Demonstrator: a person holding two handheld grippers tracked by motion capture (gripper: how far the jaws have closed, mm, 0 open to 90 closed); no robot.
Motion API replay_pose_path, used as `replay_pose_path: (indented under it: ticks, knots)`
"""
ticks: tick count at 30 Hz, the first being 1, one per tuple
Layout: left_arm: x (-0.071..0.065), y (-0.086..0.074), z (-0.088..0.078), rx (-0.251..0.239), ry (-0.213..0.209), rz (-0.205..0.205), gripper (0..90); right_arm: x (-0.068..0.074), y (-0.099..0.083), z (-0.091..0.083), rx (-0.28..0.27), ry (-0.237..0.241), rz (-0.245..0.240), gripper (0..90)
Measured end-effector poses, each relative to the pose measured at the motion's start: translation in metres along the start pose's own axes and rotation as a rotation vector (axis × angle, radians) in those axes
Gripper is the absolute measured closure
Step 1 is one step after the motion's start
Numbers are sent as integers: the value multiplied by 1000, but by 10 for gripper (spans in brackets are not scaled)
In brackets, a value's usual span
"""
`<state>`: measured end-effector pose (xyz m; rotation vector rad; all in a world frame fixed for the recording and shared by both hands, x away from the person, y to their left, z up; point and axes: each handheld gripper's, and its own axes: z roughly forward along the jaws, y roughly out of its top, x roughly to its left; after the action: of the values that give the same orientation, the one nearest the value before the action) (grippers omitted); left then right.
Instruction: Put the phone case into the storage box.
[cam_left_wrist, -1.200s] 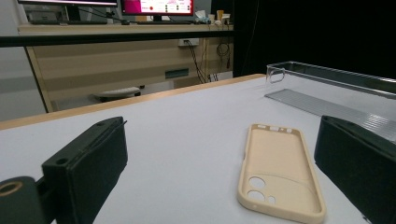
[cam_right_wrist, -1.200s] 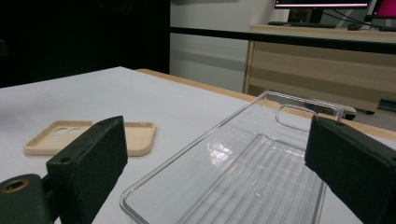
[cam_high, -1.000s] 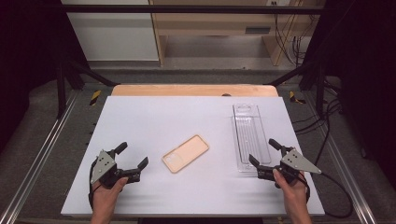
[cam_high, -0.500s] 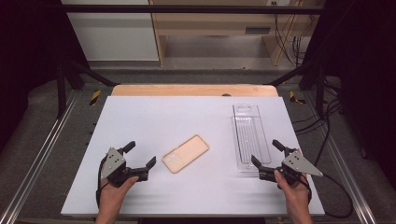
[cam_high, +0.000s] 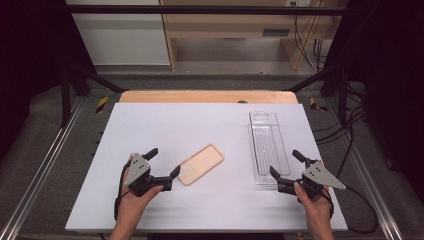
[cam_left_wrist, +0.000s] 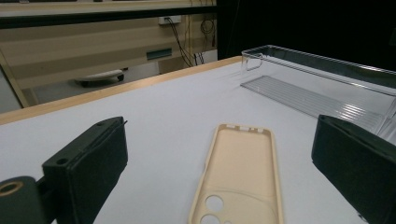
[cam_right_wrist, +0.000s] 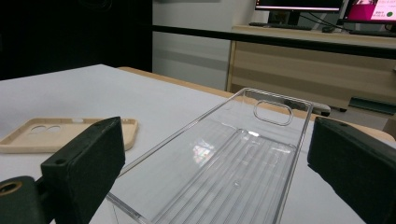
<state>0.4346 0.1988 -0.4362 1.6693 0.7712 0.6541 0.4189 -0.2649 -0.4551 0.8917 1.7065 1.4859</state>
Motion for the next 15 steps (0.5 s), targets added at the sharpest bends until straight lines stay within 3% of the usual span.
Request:
replay_pose_path:
  ticks: [3,8,11,13,15]
  knots:
    - [-1,8,15,21,-1,-16,56,-1,0,0,1,0,2,46]
    - [-7,9,31,65,3,-9,84,-1,-1,0,3,2,-4,45]
    - [-11,6,35,107,18,-2,171,0,-1,0,4,5,-9,45]
    - [-15,4,35,147,31,26,249,1,-1,0,4,7,-10,46]
    - [-16,4,35,153,30,32,299,1,0,0,3,5,-12,46]
